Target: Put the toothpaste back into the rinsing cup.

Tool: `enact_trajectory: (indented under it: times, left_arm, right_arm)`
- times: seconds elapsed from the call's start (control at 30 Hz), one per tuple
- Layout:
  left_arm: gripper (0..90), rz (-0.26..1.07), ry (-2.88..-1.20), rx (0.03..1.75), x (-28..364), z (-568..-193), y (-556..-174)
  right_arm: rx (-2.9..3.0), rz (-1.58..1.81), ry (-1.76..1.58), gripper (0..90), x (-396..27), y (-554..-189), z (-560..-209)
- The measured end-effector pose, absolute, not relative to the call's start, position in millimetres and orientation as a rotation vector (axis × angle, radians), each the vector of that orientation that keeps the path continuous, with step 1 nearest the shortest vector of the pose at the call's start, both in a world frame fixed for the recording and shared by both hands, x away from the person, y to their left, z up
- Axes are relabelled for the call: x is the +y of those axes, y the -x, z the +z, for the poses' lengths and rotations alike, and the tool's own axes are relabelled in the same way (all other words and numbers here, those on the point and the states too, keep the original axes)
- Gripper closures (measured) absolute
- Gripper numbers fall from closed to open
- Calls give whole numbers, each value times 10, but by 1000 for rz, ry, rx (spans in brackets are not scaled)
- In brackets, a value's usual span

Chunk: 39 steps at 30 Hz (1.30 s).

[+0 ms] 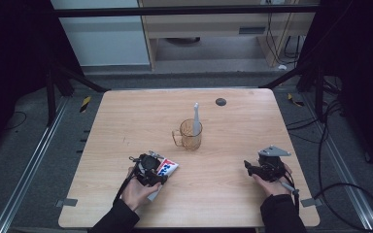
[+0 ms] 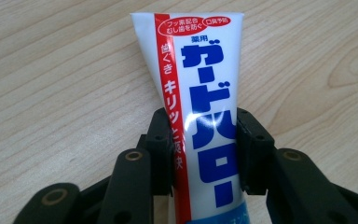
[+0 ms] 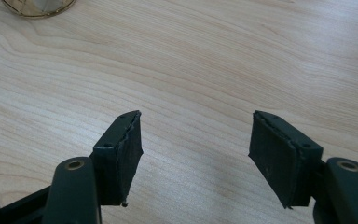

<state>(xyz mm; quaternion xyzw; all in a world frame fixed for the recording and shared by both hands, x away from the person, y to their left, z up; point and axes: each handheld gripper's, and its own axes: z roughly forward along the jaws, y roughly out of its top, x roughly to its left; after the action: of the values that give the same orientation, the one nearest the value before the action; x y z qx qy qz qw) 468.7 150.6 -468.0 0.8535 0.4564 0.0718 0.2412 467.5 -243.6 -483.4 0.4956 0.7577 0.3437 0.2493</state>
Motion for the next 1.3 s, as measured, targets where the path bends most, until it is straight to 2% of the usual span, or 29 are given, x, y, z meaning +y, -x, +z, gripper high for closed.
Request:
enact_trajectory:
  times: [0.33, 0.7, 0.8, 1.3]
  left_arm:
    - [663, 269, -2238, 1192, 1608, -4429, -4614]
    - [668, 401, -2091, 1198, 1875, -4063, -4681]
    - [668, 457, -2032, 1190, 1915, -3920, -4753]
    - [672, 577, -1824, 1213, 1895, -3639, -5118]
  right_arm:
    - [2049, 937, -1349, 343, -2469, -4657, -4825]
    - [2013, 946, -1360, 261, -2476, -4643, -4825]
    - [2005, 943, -1354, 250, -2476, -4641, -4827]
    - [1993, 954, -1335, 221, -2467, -4645, -4837]
